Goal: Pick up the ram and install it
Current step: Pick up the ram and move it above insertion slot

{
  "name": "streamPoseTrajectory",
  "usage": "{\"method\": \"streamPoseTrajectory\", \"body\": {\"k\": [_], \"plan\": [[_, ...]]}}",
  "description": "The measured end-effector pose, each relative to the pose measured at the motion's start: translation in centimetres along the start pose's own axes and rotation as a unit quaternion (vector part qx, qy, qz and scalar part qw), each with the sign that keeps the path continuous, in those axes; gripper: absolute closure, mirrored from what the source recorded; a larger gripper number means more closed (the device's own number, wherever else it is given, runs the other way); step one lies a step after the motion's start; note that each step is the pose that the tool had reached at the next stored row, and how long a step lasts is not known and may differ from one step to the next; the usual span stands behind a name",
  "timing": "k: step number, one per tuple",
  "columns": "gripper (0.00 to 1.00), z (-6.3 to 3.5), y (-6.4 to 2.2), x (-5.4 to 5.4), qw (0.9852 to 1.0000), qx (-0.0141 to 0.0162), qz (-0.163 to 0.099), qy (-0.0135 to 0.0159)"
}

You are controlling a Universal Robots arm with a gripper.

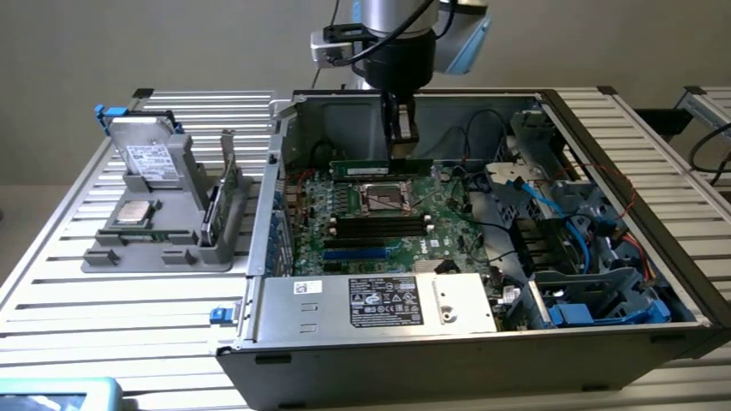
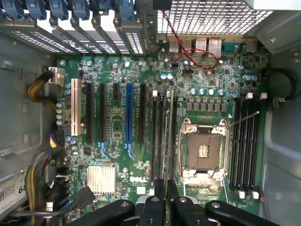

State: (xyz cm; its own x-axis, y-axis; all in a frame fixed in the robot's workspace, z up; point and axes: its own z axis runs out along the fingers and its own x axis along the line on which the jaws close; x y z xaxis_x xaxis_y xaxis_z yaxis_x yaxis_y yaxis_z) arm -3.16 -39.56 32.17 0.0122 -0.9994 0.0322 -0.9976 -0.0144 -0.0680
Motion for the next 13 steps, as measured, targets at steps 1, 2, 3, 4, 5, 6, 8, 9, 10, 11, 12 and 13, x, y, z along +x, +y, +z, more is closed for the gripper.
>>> {"method": "streamPoseTrajectory", "body": {"k": [1,2,3,4,5,6,8,9,10,11,12,13], "plan": [[0.86,0.18,0.00,0.0,1.0000,0.0000,0.000,0.0001],[0.86,0.36,-0.01,0.0,1.0000,0.0000,0.000,0.0001],[0.86,0.49,-0.01,0.0,1.0000,0.0000,0.000,0.0002],[0.86,0.58,-0.01,0.0,1.0000,0.0000,0.000,0.0005],[0.86,0.66,-0.01,0.0,1.0000,0.0000,0.000,0.0009],[0.86,0.76,0.00,0.0,1.0000,0.0000,0.000,0.0011],[0.86,0.98,-0.02,0.0,1.0000,0.0000,0.000,0.0013],[0.86,1.09,-0.07,0.0,1.0000,0.0000,0.000,0.0013],[0.86,1.19,-0.13,0.0,1.0000,0.0000,0.000,0.0013],[0.86,1.30,-0.22,0.0,1.0000,0.0000,0.000,0.0013],[0.86,1.39,-0.31,0.0,1.0000,0.0000,0.000,0.0013],[0.86,1.48,-0.39,0.0,1.0000,0.0000,0.000,0.0013]]}}
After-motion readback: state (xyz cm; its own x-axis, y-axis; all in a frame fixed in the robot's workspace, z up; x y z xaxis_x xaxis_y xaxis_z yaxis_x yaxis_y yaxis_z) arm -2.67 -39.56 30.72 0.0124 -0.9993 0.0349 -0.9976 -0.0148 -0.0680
